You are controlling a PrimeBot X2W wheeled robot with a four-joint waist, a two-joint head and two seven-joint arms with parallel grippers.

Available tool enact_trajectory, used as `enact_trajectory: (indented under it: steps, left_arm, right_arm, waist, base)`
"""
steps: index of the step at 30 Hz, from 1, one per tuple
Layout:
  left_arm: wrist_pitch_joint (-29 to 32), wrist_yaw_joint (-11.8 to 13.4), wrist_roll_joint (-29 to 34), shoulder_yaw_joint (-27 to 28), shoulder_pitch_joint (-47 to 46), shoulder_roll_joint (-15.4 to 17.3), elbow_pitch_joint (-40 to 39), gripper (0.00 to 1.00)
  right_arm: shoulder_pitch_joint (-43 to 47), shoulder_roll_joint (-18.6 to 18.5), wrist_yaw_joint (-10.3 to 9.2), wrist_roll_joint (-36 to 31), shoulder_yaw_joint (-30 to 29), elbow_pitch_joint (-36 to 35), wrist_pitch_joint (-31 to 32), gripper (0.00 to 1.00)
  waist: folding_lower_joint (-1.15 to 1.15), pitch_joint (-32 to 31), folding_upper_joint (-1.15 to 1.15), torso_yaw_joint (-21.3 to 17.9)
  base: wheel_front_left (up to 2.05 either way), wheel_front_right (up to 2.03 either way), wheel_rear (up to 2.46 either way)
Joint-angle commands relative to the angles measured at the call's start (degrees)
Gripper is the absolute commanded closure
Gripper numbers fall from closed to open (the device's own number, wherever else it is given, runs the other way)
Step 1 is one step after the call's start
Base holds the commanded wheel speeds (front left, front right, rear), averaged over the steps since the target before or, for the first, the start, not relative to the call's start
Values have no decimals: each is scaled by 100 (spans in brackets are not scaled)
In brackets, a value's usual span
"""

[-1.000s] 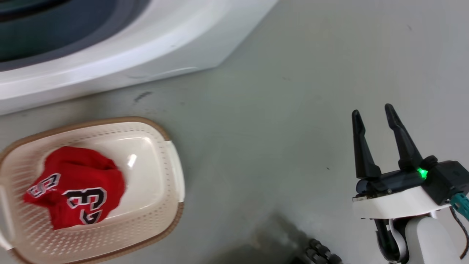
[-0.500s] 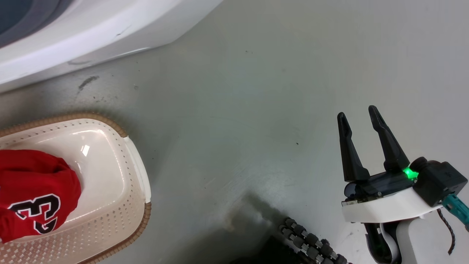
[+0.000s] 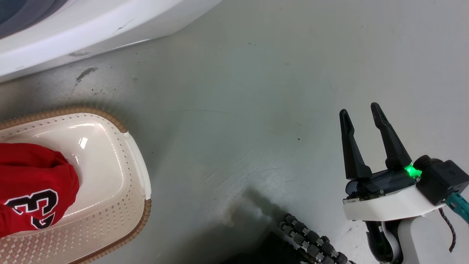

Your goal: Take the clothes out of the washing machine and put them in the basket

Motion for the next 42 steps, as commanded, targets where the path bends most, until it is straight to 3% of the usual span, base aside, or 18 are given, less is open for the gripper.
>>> enact_trajectory:
  steps: [1, 10, 11, 21, 32, 38, 42]
  left_arm:
    - [25, -19, -30, -70, 237, -10, 80, 100]
    - [-1383, -9, 272, -91, 134, -93, 64, 100]
    - [-1827, -8, 319, -85, 188, -170, 108, 100]
    - [-4202, -10, 302, -25, 926, -730, 564, 100]
    - [-6816, 190, 57, 234, 2329, -1431, 860, 100]
    - [-7251, 331, 88, 425, 3076, -1759, 623, 100]
    - [-7263, 506, 357, 908, 3668, -1875, -214, 100]
  right_arm:
    - [-58, 13, -6, 15, 3, -4, -11, 0]
    - [-209, 12, -6, -72, -79, 42, -10, 0]
    - [-243, 12, -6, -119, -139, 51, -10, 0]
    - [-241, 9, -6, -480, -491, 117, -10, 0]
    - [-29, 8, -6, -875, -722, 229, -10, 0]
    - [171, 8, -6, -1044, -780, 323, -10, 0]
    - [272, 9, -6, -1149, -792, 343, -10, 0]
  waist:
    - [0, -3, 0, -2]
    - [0, -271, 0, 157]
    - [0, -393, 0, 242]
    - [0, -1243, 0, 826]
    - [0, -2307, 0, 1439]
    - [0, -2874, 0, 1725]
    - [0, -3149, 0, 1906]
  base:
    - [0, 0, 0]
    - [0, 0, 0]
    - [0, 0, 0]
    - [0, 0, 0]
    - [0, 0, 0]
    - [0, 0, 0]
    - [0, 0, 0]
